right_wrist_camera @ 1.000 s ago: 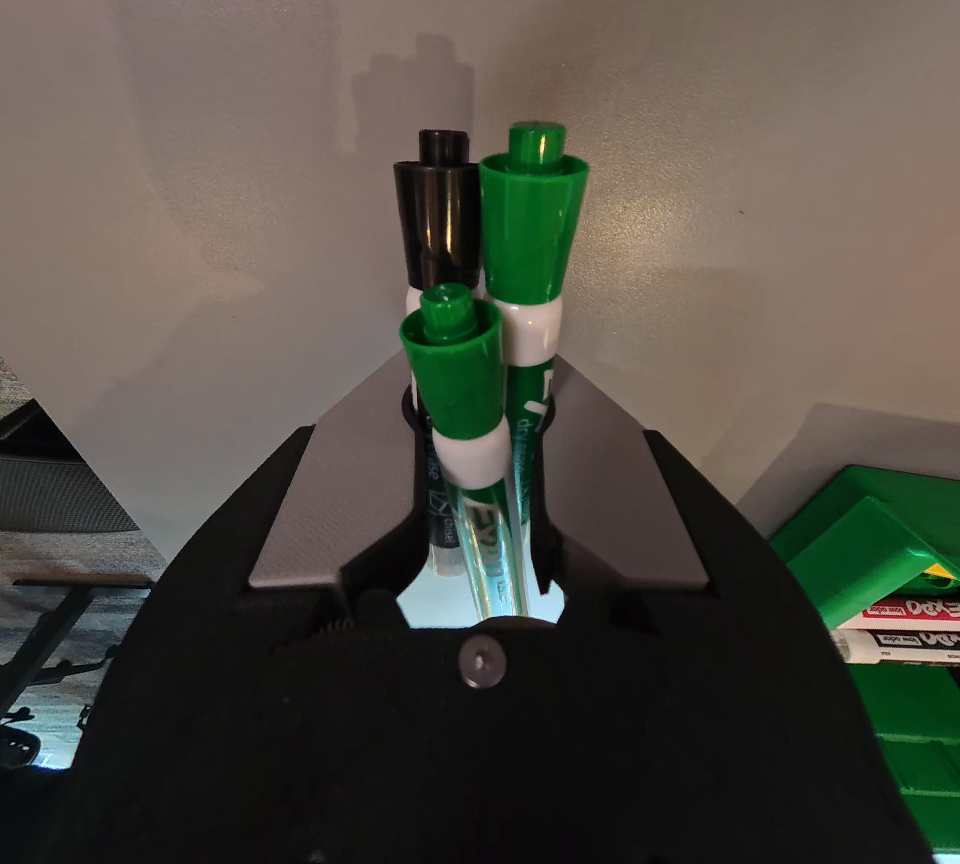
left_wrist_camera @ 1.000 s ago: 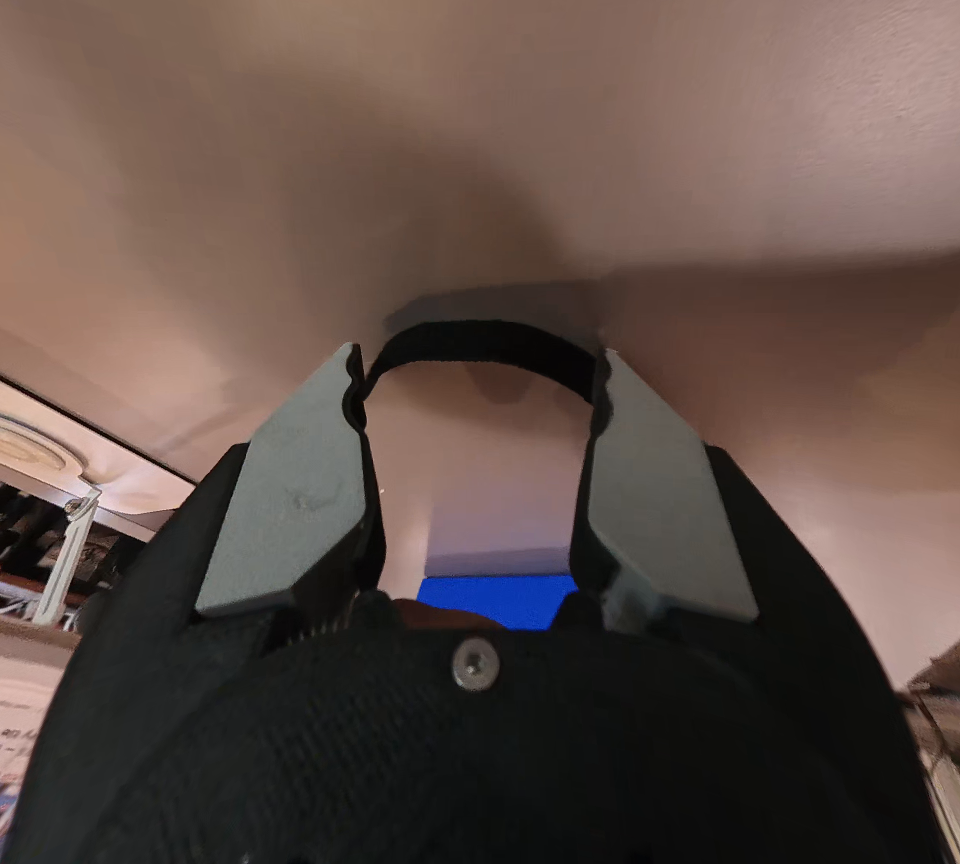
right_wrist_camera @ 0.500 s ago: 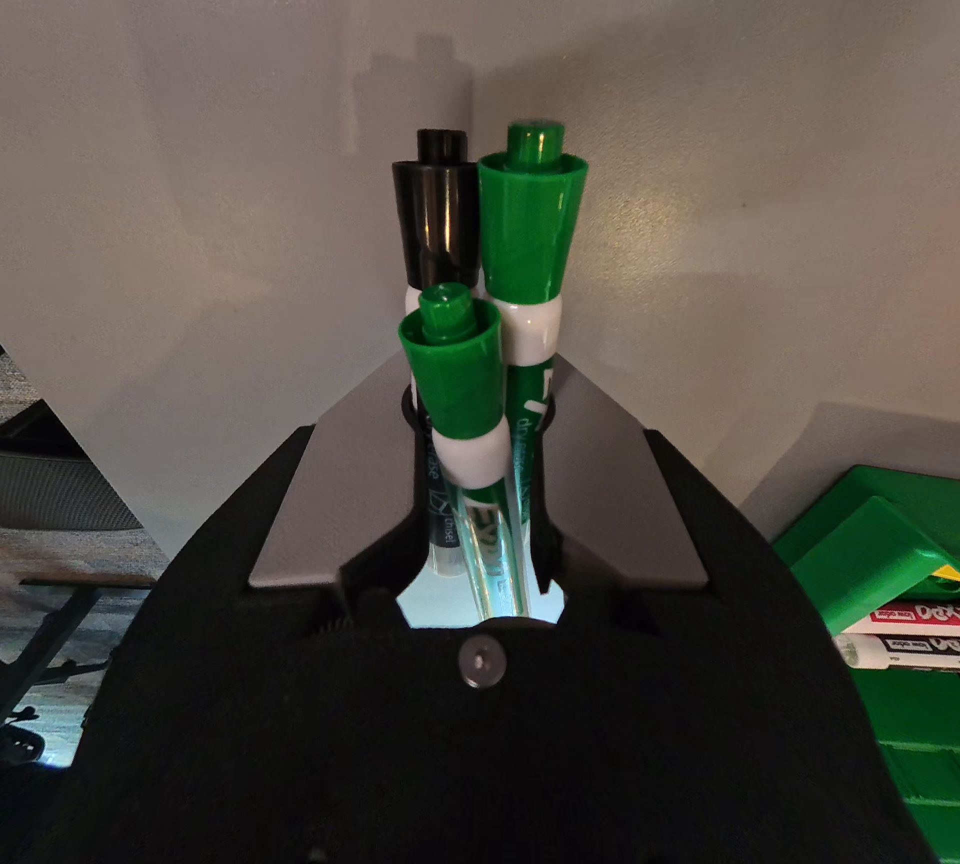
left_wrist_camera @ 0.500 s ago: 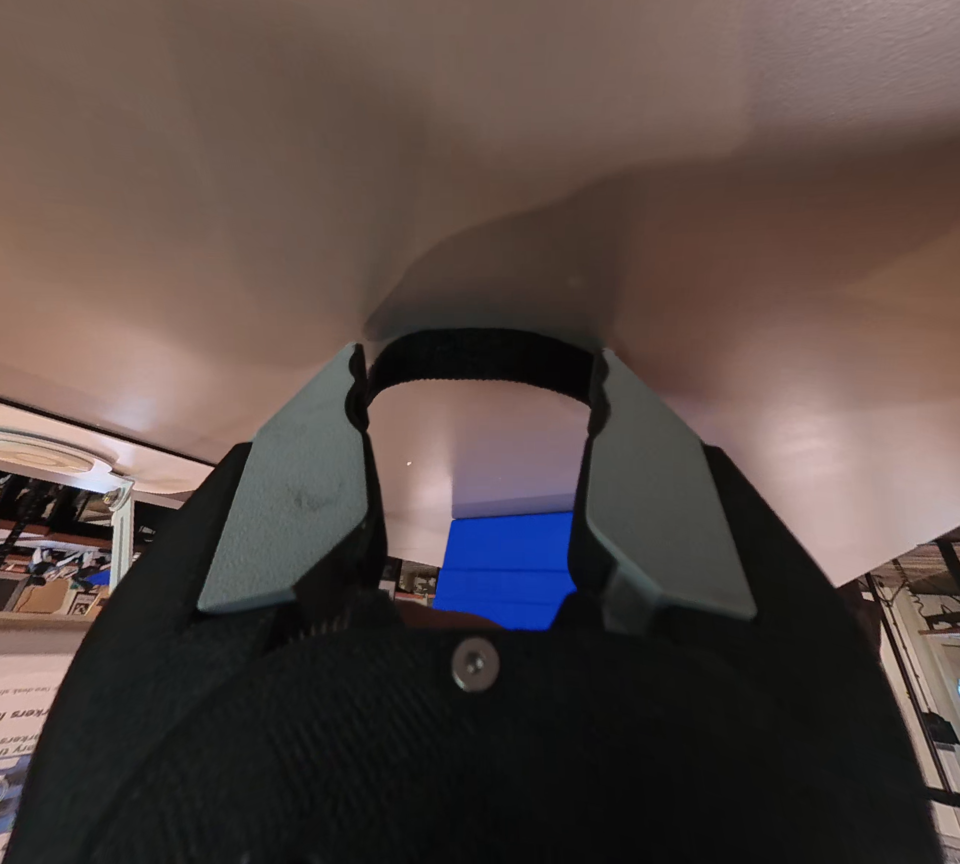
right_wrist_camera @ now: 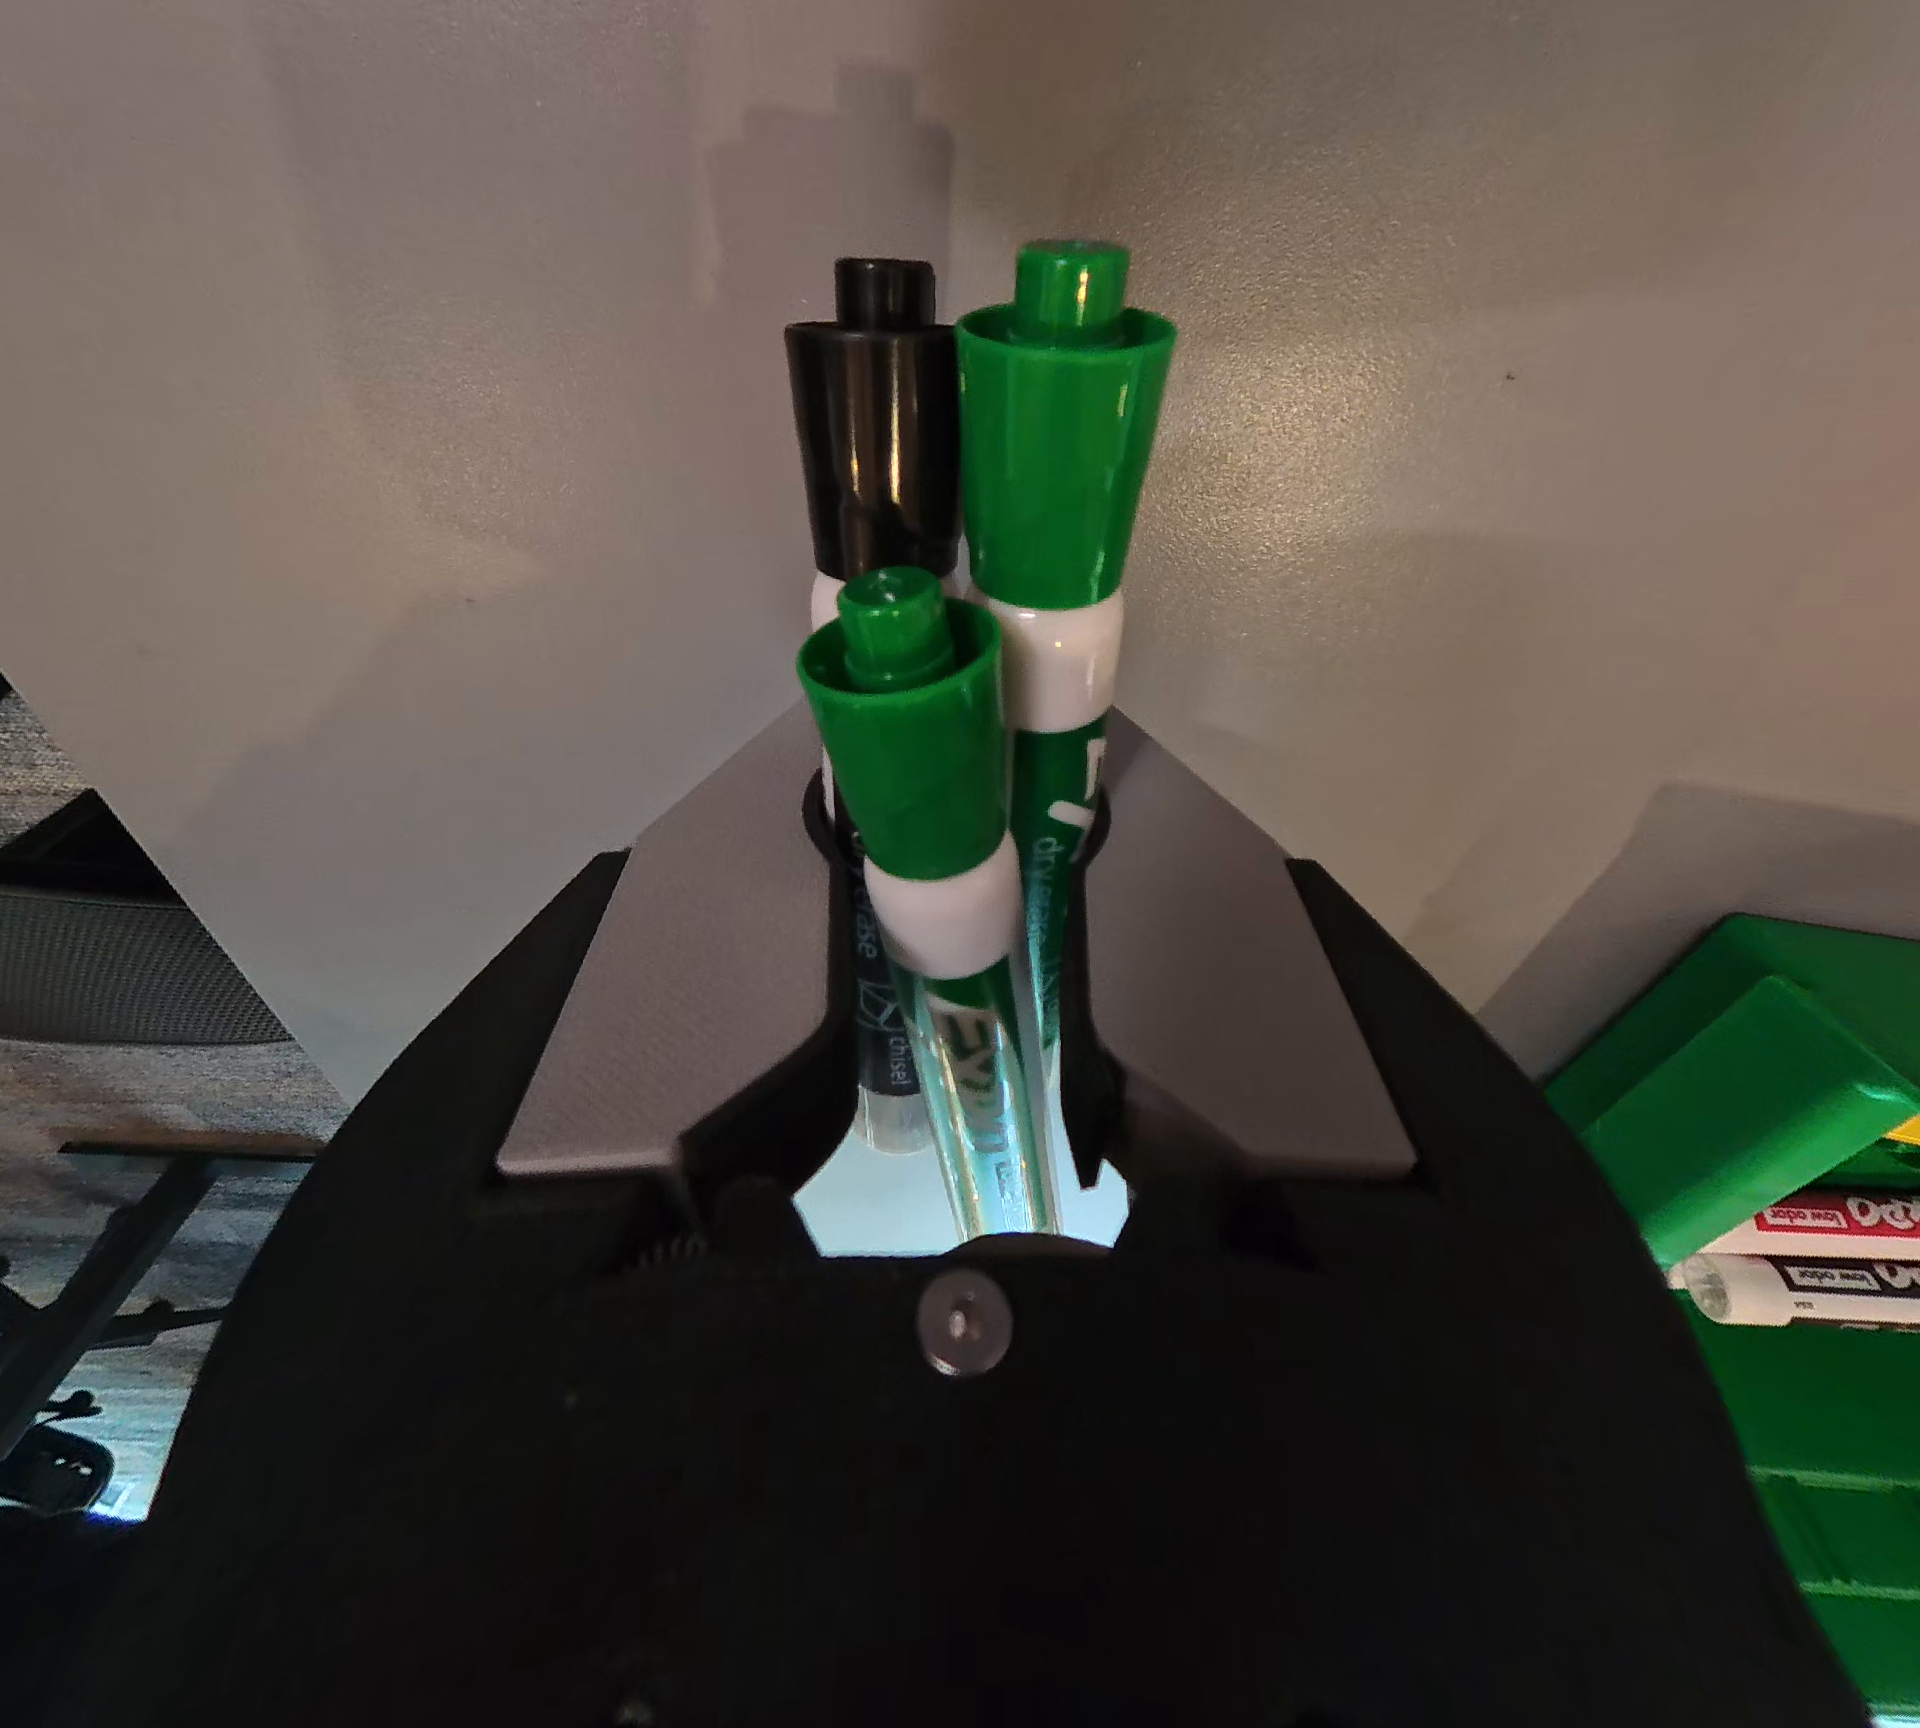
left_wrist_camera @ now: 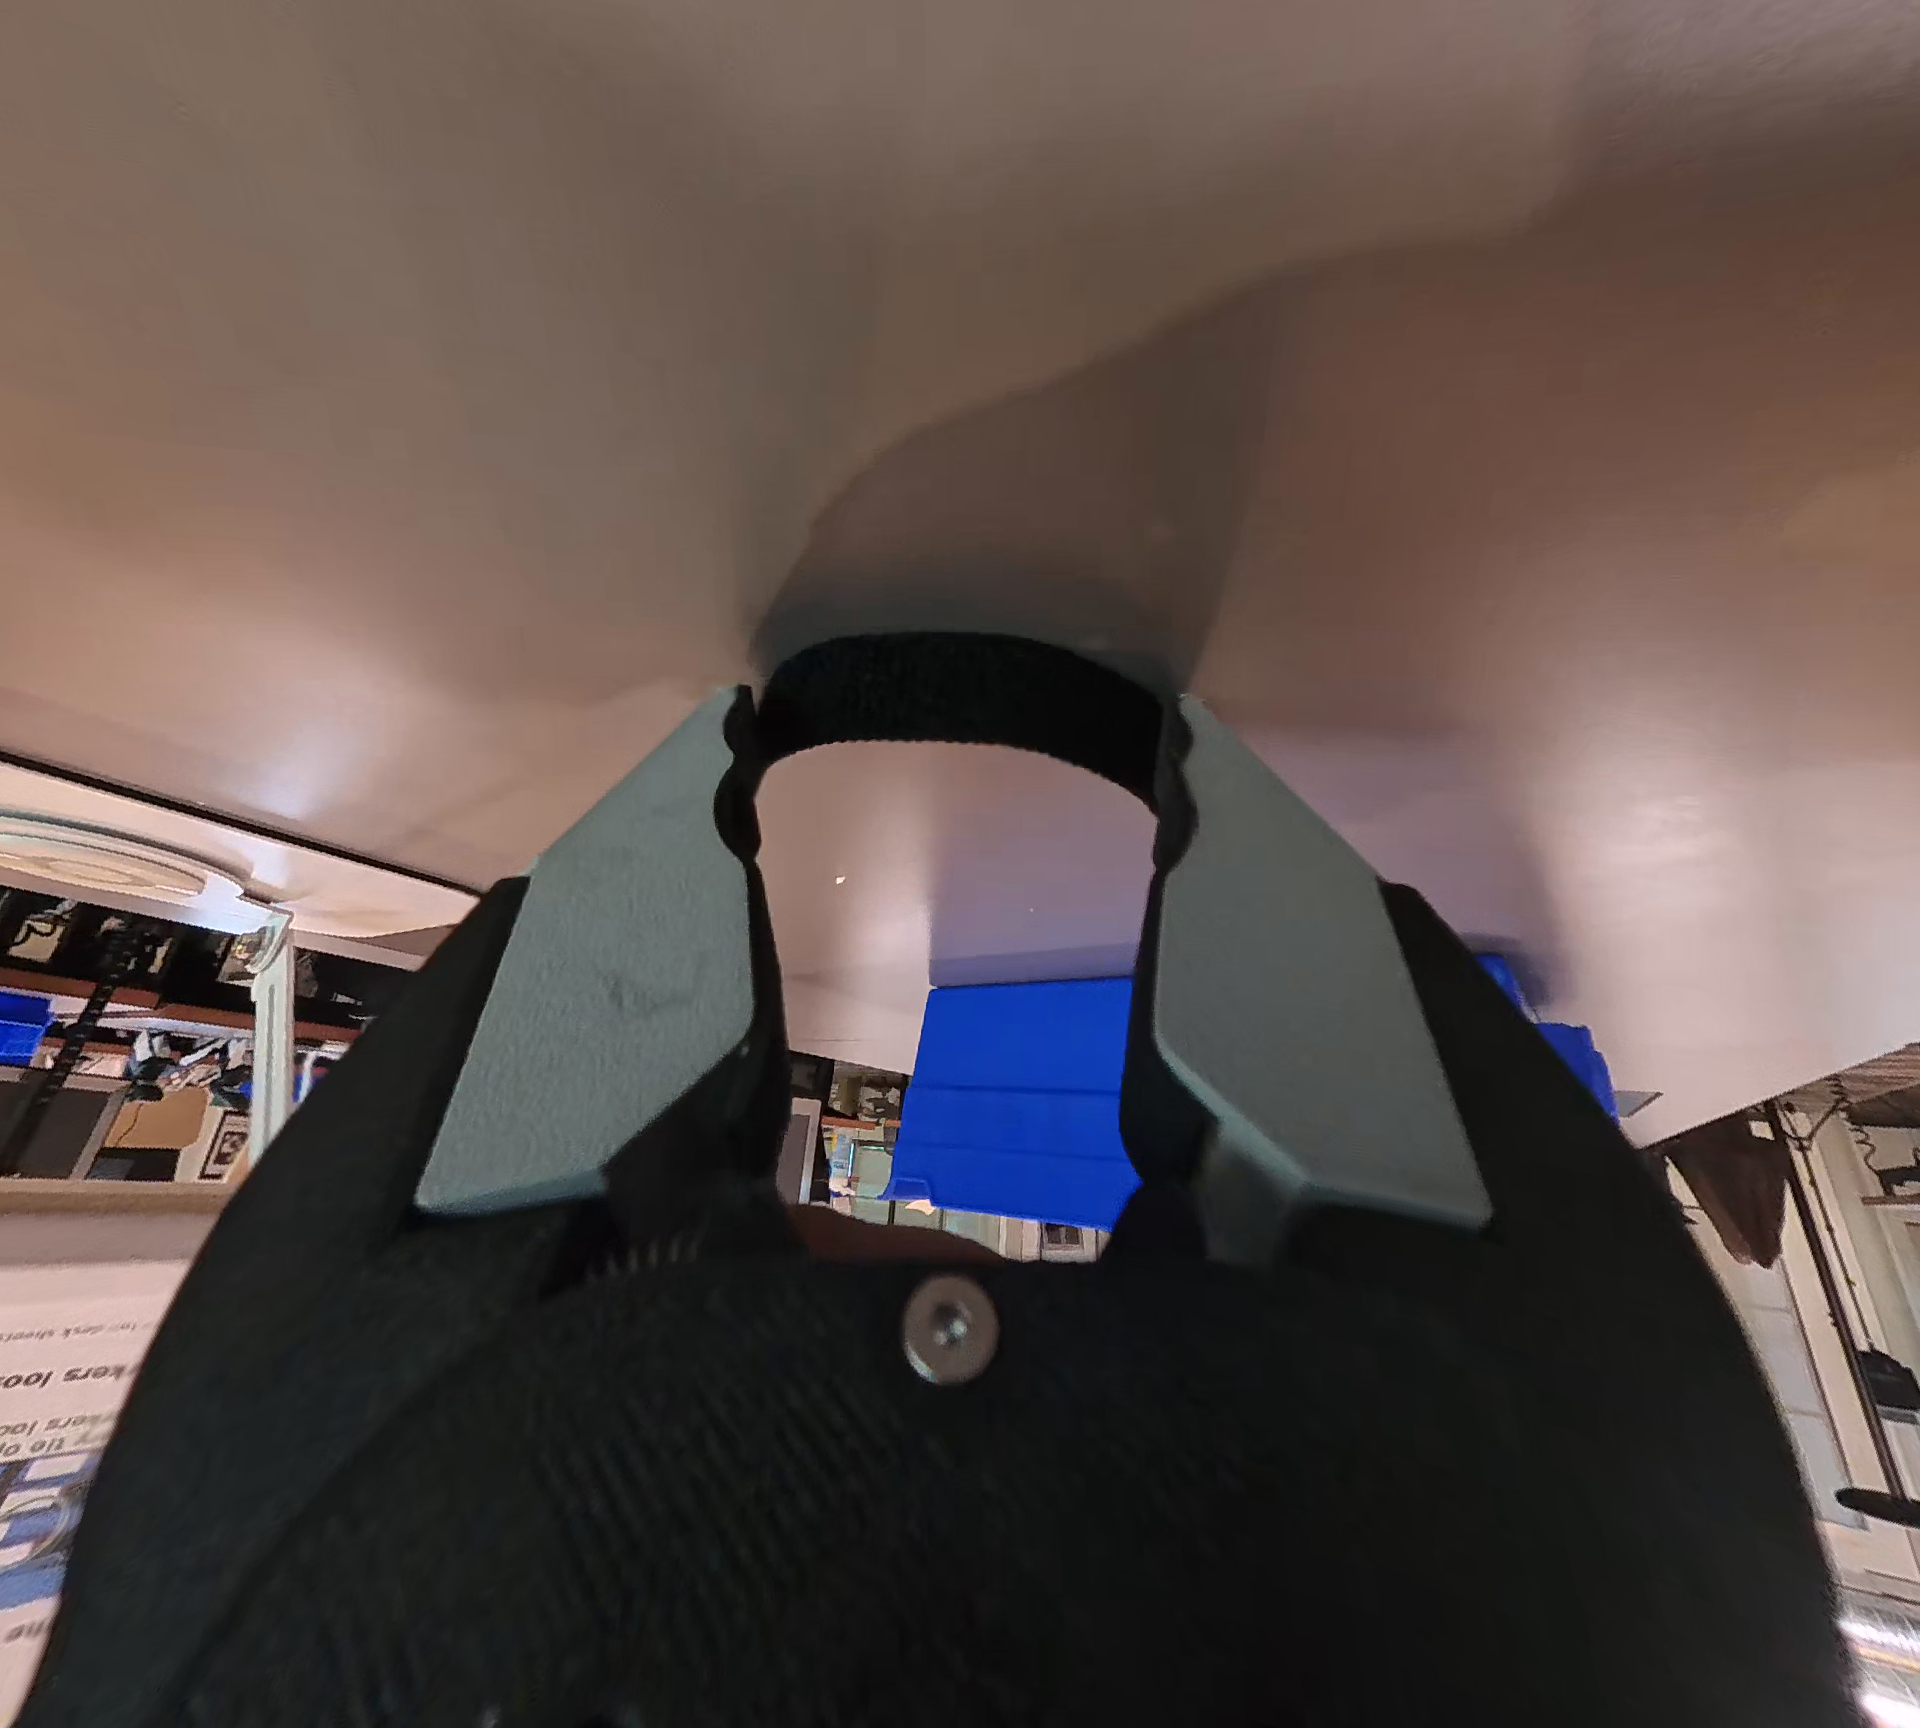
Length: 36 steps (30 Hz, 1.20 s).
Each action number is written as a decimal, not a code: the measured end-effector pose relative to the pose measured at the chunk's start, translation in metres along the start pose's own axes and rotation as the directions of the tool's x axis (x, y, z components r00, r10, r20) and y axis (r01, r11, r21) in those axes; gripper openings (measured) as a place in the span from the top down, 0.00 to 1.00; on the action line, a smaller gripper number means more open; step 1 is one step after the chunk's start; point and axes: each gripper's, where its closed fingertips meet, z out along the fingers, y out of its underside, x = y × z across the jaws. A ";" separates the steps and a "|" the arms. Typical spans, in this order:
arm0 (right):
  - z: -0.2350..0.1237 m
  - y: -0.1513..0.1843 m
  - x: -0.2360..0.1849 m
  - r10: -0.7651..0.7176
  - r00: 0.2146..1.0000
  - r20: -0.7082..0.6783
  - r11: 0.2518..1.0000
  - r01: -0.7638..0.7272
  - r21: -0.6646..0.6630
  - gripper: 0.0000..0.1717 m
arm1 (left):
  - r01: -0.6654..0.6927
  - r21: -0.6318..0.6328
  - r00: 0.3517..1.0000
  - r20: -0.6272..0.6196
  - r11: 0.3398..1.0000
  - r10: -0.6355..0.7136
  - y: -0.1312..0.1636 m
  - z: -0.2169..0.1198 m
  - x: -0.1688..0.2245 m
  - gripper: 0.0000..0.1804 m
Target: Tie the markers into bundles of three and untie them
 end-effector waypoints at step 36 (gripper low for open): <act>0.000 0.000 0.000 0.006 1.000 0.000 1.000 -0.006 0.011 0.78 | 0.308 0.400 0.946 -0.032 0.863 -0.323 0.013 0.001 0.003 0.71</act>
